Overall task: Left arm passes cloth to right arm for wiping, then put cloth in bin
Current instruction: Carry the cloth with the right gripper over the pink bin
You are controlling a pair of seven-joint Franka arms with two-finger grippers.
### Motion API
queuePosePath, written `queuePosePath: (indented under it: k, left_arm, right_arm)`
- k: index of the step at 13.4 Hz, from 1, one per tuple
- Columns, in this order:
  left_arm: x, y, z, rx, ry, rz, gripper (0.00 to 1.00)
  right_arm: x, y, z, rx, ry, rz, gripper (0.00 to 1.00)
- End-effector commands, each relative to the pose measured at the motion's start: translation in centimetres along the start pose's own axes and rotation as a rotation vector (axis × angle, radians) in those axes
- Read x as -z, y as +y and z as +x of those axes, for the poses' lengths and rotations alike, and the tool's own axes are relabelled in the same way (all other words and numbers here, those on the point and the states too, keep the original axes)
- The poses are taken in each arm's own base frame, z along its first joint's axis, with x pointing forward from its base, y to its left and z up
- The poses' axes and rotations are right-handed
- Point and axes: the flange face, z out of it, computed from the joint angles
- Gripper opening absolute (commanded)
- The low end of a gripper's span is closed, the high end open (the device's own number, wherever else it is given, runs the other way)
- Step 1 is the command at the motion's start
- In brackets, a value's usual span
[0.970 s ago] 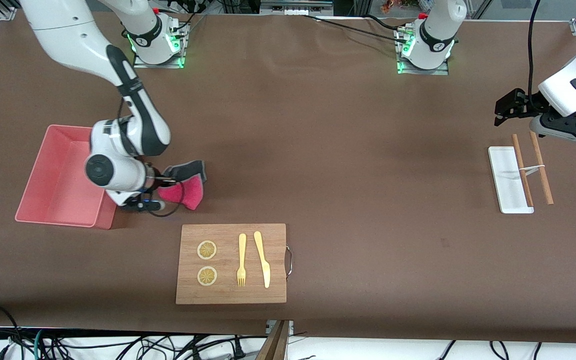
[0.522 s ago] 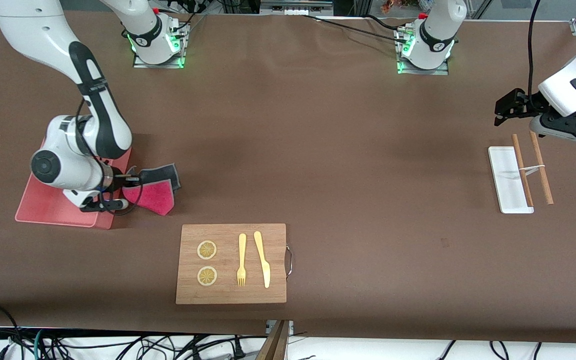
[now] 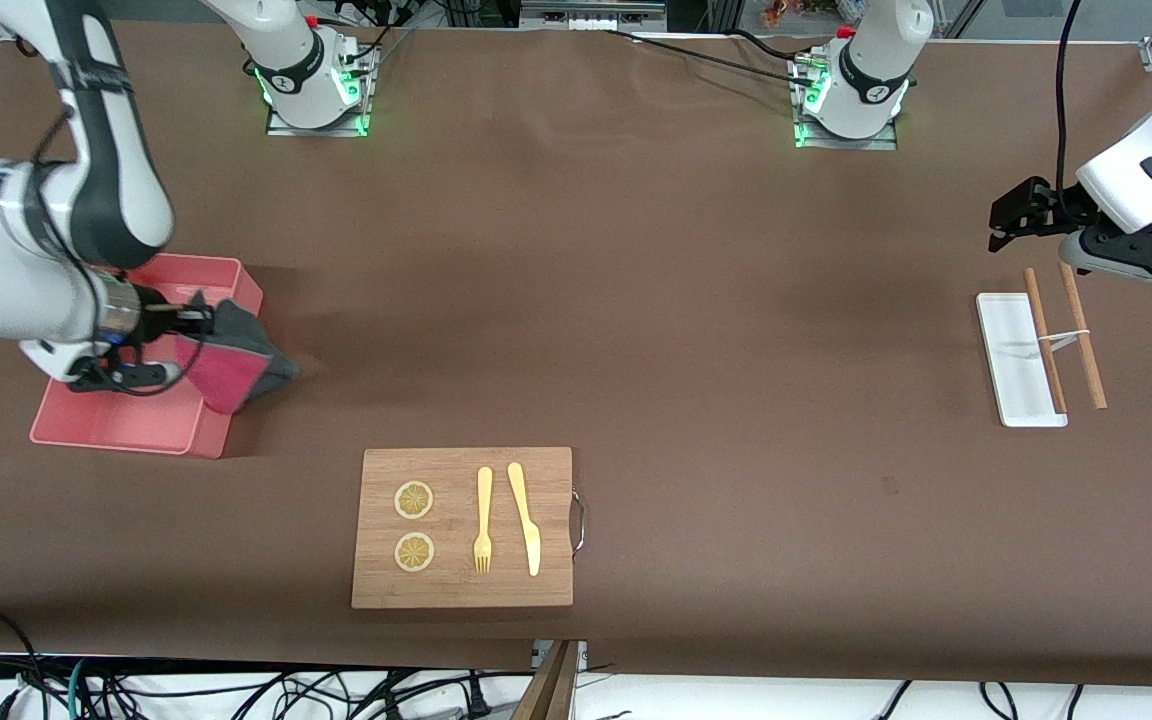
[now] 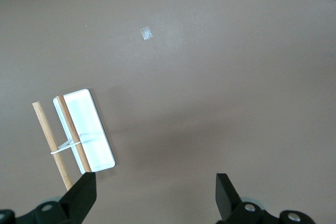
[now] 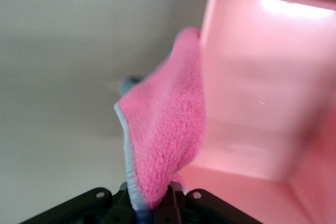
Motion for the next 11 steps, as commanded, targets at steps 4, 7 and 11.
queuePosePath:
  k: [4,7,11]
  left_arm:
    - [0.2,0.0,-0.2,-0.016,0.005,0.011,1.0]
    - [0.2,0.0,-0.2,-0.016,0.005,0.011,1.0]
    - [0.2,0.1,-0.2,-0.018,0.005,0.011,1.0]
  right_arm:
    - [6.5,4.1,-5.0,0.091,0.013,-0.067,0.0]
    - [8.2,5.4,-6.3,0.121,0.024,-0.123,0.0]
    - [7.5,6.8,-6.4,0.145,0.014,-0.117,0.0]
